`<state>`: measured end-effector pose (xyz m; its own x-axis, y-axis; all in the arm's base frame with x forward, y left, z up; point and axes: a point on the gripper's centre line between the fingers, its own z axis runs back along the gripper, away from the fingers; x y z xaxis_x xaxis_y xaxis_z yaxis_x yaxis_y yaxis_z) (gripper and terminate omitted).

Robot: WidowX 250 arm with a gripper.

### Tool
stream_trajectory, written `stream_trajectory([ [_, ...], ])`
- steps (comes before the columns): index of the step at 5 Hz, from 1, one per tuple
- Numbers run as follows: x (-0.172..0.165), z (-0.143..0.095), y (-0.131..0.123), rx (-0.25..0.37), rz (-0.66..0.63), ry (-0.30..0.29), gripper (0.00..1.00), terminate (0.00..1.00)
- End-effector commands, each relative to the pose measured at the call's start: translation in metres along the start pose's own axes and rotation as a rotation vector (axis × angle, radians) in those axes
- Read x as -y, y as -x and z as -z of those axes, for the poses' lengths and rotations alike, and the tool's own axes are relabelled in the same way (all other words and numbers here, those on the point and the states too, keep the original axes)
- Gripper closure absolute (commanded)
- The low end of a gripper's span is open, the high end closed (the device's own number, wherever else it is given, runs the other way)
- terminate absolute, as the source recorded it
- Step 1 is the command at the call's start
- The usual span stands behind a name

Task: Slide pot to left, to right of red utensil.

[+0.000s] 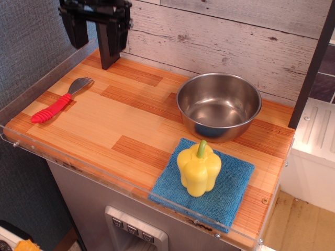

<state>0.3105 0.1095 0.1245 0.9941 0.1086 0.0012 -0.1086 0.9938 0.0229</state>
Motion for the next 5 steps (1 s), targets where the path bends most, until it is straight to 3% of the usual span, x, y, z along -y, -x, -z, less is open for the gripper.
stream_trajectory([
  [1,0.046,-0.007,-0.013,0.098,0.047,0.121,0.0,0.0],
  [2,0.074,0.011,-0.021,0.121,0.073,0.116,0.0,0.0],
  [3,0.085,0.033,-0.03,0.089,0.139,0.085,0.0,0.0],
  [5,0.089,0.069,-0.041,0.073,0.133,0.043,0.0,0.0],
])
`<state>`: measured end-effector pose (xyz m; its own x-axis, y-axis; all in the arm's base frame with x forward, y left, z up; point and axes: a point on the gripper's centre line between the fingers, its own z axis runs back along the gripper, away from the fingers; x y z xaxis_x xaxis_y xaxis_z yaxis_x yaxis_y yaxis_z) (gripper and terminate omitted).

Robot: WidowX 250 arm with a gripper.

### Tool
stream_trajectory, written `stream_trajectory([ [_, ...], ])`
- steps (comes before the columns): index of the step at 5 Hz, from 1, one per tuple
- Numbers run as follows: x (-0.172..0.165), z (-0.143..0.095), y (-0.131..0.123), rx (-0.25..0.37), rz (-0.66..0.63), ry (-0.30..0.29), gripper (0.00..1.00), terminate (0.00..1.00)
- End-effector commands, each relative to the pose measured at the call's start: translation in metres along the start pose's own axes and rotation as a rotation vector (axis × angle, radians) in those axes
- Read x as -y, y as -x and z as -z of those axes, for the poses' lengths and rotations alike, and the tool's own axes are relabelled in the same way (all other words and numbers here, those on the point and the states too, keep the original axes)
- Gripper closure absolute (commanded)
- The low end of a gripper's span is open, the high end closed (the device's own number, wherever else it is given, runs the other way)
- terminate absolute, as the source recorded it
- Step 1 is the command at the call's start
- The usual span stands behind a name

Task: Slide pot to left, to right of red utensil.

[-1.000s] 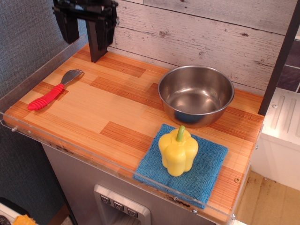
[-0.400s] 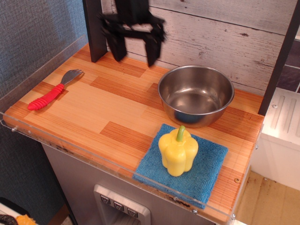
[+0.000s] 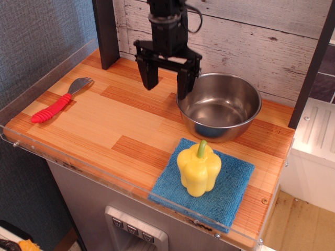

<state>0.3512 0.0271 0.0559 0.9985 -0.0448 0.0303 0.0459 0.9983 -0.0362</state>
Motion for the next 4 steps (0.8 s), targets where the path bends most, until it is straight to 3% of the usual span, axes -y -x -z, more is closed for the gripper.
stream_trajectory([
  [1,0.0,0.007,-0.009,0.068,-0.033,-0.019,0.0,0.0],
  [2,0.003,0.009,-0.008,0.104,-0.029,0.002,0.0,0.0],
  [3,0.008,0.012,-0.008,0.111,-0.022,0.001,1.0,0.0],
  [4,0.011,0.009,-0.005,0.132,-0.025,0.02,1.0,0.0],
])
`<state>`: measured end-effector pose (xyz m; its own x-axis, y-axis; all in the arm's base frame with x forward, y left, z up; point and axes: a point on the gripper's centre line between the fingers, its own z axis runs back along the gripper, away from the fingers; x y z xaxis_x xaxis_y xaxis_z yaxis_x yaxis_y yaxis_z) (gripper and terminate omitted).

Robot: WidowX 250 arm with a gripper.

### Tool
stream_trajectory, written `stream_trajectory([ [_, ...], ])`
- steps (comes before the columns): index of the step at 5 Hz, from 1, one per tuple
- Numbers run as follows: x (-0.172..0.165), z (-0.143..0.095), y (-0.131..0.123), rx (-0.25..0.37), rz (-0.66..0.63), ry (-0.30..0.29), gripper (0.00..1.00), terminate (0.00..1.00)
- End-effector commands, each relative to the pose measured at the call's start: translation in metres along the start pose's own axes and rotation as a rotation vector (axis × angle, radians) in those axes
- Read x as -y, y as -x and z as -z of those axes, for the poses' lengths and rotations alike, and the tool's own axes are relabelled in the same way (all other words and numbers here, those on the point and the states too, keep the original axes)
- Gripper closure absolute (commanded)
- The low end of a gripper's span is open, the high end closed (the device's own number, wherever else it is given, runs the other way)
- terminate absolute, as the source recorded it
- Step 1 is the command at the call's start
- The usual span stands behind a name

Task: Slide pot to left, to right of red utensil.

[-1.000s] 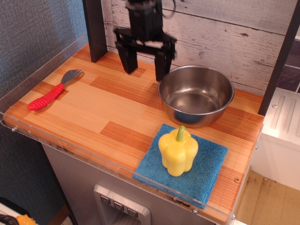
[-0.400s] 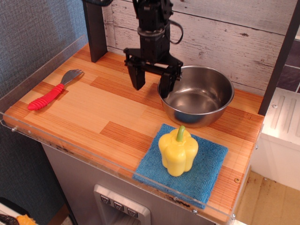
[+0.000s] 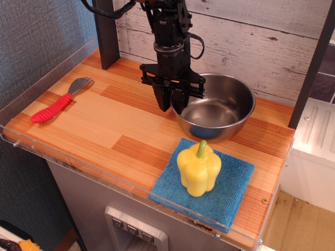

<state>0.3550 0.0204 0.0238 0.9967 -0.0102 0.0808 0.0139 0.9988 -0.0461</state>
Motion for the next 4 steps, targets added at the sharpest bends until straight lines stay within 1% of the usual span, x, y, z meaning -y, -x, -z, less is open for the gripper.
stream_trajectory([
  [1,0.012,-0.029,-0.003,0.095,0.016,0.043,1.0,0.0],
  [2,0.017,-0.04,-0.006,0.122,0.009,0.087,1.0,0.0],
  [3,0.008,-0.067,-0.014,0.181,-0.054,0.151,1.0,0.0],
  [4,-0.031,-0.096,-0.012,0.236,-0.147,0.147,1.0,0.0],
])
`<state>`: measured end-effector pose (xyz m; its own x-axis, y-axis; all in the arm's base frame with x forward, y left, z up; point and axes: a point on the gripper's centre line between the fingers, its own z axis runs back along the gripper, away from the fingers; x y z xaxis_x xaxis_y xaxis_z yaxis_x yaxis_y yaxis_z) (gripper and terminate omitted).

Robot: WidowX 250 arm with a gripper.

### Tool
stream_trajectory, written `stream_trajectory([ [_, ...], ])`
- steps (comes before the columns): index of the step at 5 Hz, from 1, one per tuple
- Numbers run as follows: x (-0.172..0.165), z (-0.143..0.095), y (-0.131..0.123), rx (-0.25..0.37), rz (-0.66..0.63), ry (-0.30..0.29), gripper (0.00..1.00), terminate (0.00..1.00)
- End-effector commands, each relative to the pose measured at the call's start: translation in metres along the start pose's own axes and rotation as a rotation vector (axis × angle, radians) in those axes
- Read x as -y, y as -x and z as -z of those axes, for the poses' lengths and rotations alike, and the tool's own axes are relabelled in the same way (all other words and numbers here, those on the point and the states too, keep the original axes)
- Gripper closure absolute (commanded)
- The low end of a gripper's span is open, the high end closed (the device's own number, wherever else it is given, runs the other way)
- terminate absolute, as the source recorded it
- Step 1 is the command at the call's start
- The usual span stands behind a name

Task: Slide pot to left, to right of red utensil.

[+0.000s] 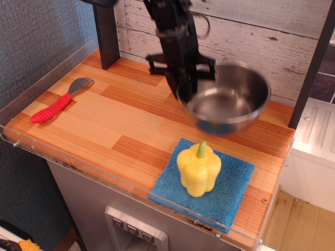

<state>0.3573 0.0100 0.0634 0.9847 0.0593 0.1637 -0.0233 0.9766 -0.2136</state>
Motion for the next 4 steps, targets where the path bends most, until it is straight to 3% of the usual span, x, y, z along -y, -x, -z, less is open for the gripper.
stream_trajectory([
  [1,-0.079,-0.074,-0.012,0.144,-0.173,-0.081,1.0,0.0],
  [2,-0.131,-0.067,-0.008,0.103,-0.266,-0.14,1.0,0.0],
  [3,-0.168,-0.046,-0.008,0.027,-0.289,-0.143,1.0,0.0],
  [4,-0.181,-0.022,-0.006,-0.035,-0.31,-0.144,1.0,0.0],
])
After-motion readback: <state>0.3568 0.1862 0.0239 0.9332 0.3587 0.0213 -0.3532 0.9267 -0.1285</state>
